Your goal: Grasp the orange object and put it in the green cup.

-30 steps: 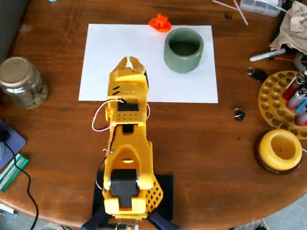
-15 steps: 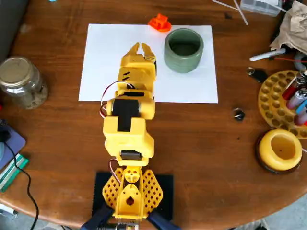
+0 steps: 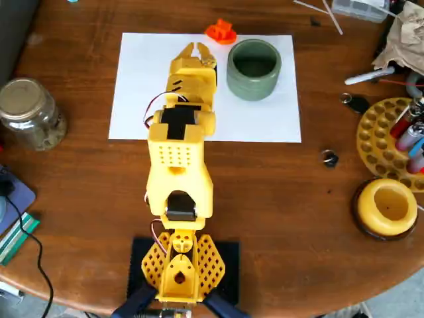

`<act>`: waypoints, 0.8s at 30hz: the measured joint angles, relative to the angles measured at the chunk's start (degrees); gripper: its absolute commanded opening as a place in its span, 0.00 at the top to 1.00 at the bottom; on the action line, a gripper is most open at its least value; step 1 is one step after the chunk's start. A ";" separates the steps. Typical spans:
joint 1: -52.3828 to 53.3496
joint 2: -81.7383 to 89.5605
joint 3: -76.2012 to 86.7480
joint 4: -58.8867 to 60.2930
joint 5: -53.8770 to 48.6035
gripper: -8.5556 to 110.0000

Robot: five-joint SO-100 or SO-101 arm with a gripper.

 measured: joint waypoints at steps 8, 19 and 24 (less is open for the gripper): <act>1.67 -3.25 -7.56 3.34 0.00 0.93; 2.72 -14.06 -22.68 8.53 0.00 0.93; 2.72 -17.05 -27.25 10.63 0.00 0.93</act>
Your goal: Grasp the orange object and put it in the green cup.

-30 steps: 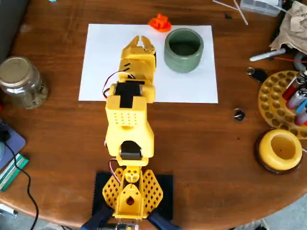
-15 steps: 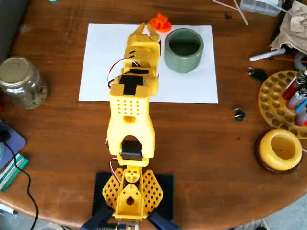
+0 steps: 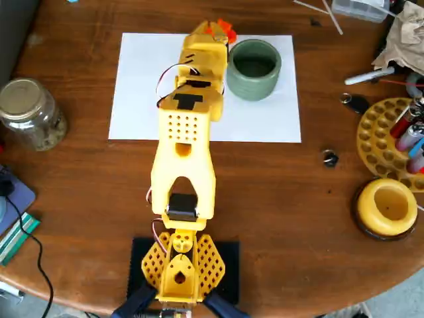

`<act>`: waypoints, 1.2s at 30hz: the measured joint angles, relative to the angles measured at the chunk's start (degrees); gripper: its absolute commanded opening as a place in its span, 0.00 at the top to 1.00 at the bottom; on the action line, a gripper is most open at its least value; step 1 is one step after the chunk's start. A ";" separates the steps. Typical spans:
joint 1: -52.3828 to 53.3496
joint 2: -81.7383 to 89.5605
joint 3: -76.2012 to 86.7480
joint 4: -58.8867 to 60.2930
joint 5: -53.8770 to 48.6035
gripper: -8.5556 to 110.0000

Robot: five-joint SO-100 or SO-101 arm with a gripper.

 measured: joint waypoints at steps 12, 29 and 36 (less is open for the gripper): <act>1.23 -4.48 -10.02 5.10 -0.26 0.93; 2.02 -8.44 -19.34 12.66 -2.72 0.92; 2.02 -9.93 -22.94 15.56 -3.34 0.91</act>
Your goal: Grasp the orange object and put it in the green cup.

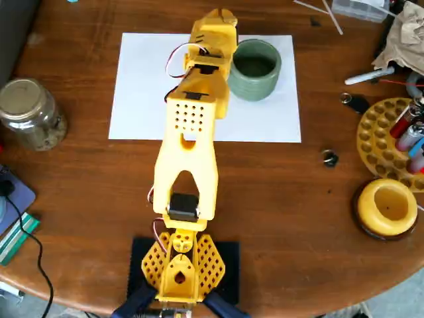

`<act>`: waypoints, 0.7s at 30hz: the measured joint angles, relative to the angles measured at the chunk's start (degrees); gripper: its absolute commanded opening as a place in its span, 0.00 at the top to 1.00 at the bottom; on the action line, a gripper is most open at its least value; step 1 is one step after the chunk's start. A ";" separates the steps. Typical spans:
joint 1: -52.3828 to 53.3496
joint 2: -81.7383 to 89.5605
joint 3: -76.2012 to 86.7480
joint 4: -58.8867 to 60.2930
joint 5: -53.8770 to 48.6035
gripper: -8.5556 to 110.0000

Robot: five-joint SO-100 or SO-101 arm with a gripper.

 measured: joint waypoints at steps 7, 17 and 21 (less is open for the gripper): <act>-0.09 -0.35 -1.23 2.37 -1.49 0.87; -0.35 0.97 -5.01 18.54 -3.52 0.87; -0.35 1.49 -5.19 20.65 -3.96 0.87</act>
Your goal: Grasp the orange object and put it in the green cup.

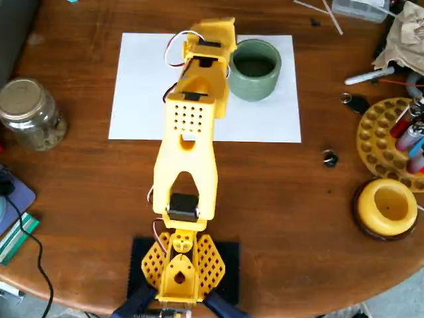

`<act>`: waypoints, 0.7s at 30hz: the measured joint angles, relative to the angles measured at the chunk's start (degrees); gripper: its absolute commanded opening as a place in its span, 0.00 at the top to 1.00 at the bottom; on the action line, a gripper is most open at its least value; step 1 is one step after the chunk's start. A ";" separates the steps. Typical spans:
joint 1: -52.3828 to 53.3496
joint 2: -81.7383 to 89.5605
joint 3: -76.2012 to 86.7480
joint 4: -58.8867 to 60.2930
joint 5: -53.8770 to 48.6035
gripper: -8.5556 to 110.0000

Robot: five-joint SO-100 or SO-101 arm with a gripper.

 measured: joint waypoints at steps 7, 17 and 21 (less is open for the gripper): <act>0.00 0.44 -1.58 3.43 -0.26 0.87; 0.09 0.79 -2.90 5.98 0.00 0.93; 0.18 0.79 -3.60 5.98 0.00 0.93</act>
